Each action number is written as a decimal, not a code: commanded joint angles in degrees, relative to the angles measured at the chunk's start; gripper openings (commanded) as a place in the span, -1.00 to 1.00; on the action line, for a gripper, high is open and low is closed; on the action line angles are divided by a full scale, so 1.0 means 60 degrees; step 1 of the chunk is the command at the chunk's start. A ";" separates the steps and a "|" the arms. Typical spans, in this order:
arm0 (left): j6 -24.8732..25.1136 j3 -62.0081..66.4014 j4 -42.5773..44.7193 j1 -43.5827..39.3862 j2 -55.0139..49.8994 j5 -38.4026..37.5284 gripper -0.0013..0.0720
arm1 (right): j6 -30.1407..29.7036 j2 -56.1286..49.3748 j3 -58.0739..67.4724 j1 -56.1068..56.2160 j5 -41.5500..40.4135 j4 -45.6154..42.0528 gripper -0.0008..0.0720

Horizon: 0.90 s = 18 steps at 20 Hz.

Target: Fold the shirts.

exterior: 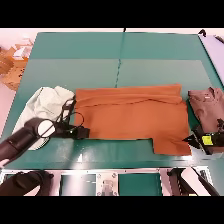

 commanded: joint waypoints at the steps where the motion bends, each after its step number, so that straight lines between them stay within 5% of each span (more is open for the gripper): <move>1: -0.0674 0.1483 0.2725 0.0004 0.0007 -0.1854 -0.92 | 0.0393 0.0098 0.0918 0.0663 0.0634 -0.0157 -0.94; 10: -0.0069 0.3246 0.3002 0.0463 -0.1461 -0.1537 -0.92 | 0.0463 -0.0878 0.3453 0.2273 -0.0433 0.1843 -0.94; 18: 0.2426 0.7005 0.1056 0.1927 -0.5872 -0.0849 -0.91 | 0.0335 -0.3799 0.4503 0.3315 -0.3027 0.3060 -0.93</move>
